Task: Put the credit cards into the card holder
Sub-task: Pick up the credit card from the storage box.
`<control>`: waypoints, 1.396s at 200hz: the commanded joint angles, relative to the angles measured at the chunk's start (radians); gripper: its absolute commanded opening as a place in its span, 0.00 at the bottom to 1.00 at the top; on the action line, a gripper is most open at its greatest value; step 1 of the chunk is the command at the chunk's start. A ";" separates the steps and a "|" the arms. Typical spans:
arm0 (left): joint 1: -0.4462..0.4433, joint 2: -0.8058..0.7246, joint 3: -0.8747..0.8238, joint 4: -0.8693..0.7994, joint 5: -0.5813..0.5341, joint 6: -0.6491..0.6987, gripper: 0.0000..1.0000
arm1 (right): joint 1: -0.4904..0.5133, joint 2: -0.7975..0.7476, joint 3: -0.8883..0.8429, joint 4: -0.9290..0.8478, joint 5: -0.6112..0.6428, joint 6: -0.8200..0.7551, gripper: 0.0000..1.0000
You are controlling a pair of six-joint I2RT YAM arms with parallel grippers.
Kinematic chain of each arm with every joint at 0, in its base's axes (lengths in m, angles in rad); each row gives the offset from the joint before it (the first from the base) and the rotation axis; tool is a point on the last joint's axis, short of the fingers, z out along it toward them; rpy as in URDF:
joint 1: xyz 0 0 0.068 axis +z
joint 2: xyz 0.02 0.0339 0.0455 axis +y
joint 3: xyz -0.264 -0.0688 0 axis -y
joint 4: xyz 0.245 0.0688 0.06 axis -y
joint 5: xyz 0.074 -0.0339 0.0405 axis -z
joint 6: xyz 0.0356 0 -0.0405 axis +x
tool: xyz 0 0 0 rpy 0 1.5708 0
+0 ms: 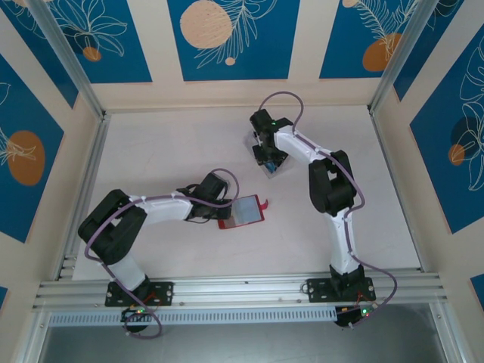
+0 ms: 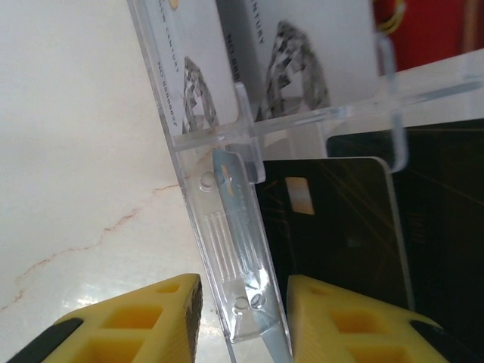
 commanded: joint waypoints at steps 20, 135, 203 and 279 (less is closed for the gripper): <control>-0.014 0.027 -0.045 -0.065 0.023 -0.008 0.00 | 0.015 0.015 0.023 -0.028 0.012 -0.015 0.33; -0.014 0.025 -0.045 -0.067 0.025 -0.011 0.00 | 0.026 0.039 0.077 -0.062 0.057 -0.036 0.15; -0.014 0.017 -0.037 -0.078 0.033 -0.006 0.00 | 0.041 0.002 0.127 -0.120 0.079 -0.052 0.03; -0.014 -0.038 -0.014 -0.078 0.084 0.032 0.00 | 0.069 -0.190 0.009 -0.081 0.029 -0.007 0.00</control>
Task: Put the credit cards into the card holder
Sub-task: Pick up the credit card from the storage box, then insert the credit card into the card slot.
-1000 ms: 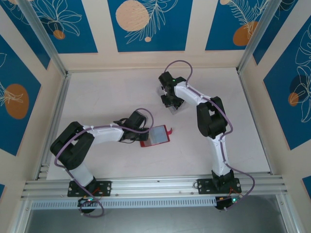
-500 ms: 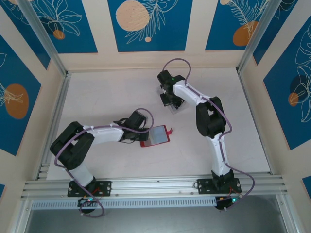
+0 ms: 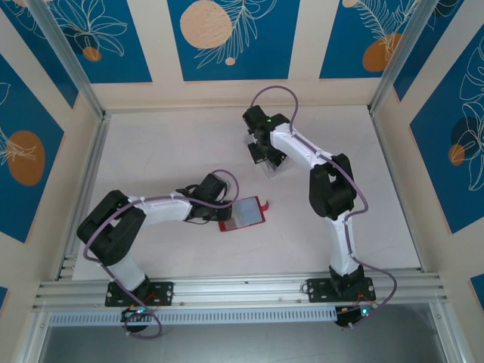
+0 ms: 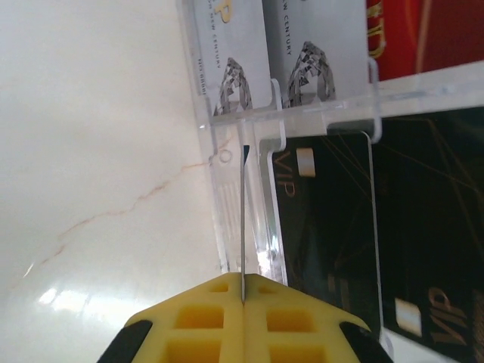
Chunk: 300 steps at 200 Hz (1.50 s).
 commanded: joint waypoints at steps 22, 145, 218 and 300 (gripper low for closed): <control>-0.012 -0.048 0.003 -0.082 0.041 0.032 0.00 | 0.008 -0.213 -0.151 0.062 -0.137 0.074 0.00; -0.012 -0.051 0.023 -0.163 -0.030 0.042 0.00 | 0.034 -0.461 -0.833 0.700 -0.735 0.357 0.00; -0.012 -0.030 -0.003 -0.188 -0.105 0.013 0.00 | 0.081 -0.423 -0.885 0.762 -0.709 0.355 0.00; -0.012 -0.032 -0.017 -0.177 -0.084 -0.010 0.00 | 0.085 -0.394 -0.989 0.908 -0.700 0.409 0.00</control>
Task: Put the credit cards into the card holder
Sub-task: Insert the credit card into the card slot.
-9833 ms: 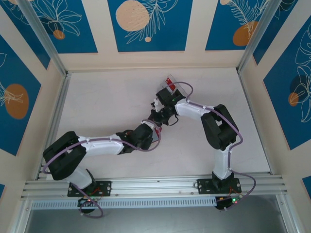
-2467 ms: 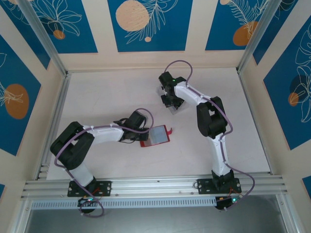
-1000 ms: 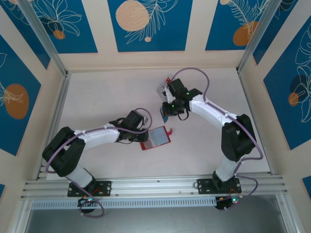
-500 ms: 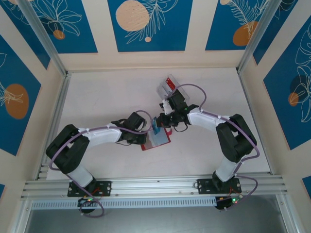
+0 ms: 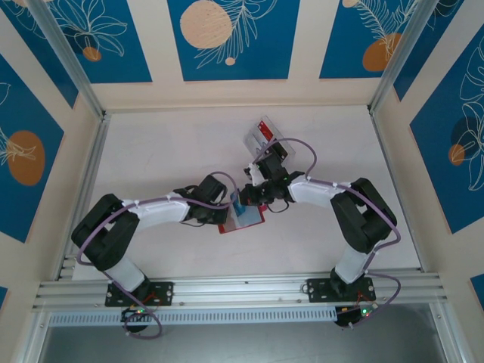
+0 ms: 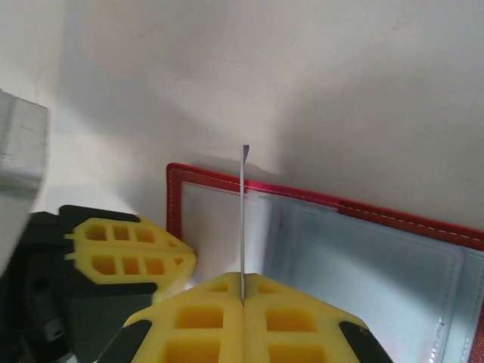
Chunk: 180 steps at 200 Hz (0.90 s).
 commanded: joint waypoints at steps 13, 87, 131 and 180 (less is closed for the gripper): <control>-0.005 0.015 -0.017 -0.048 -0.029 -0.009 0.00 | -0.002 0.020 -0.054 0.099 -0.004 0.043 0.00; -0.004 0.020 -0.015 -0.047 -0.024 -0.008 0.00 | -0.037 0.006 -0.107 0.152 -0.013 0.058 0.00; -0.004 0.022 -0.014 -0.043 -0.021 -0.011 0.00 | -0.022 0.040 -0.130 0.222 -0.069 0.100 0.00; -0.007 0.027 -0.011 -0.046 -0.021 -0.010 0.00 | -0.032 0.079 -0.167 0.327 -0.143 0.173 0.00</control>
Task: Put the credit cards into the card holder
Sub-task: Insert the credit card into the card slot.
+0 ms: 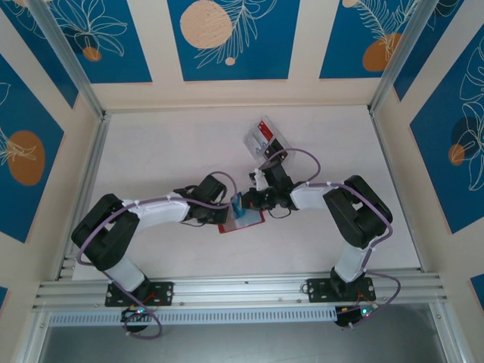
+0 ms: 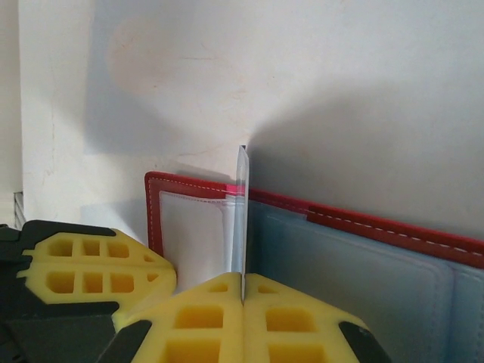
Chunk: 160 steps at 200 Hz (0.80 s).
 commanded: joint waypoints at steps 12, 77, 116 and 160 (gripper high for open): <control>-0.006 0.027 -0.012 -0.049 -0.021 -0.007 0.00 | -0.008 0.032 -0.039 0.074 -0.074 0.062 0.00; -0.006 0.024 -0.020 -0.051 -0.030 -0.010 0.00 | -0.041 0.055 -0.073 0.167 -0.160 0.145 0.00; -0.006 0.026 -0.020 -0.049 -0.030 -0.008 0.00 | -0.050 0.076 -0.103 0.251 -0.216 0.209 0.00; -0.006 0.020 -0.024 -0.048 -0.032 -0.008 0.00 | -0.070 0.074 -0.106 0.279 -0.250 0.242 0.00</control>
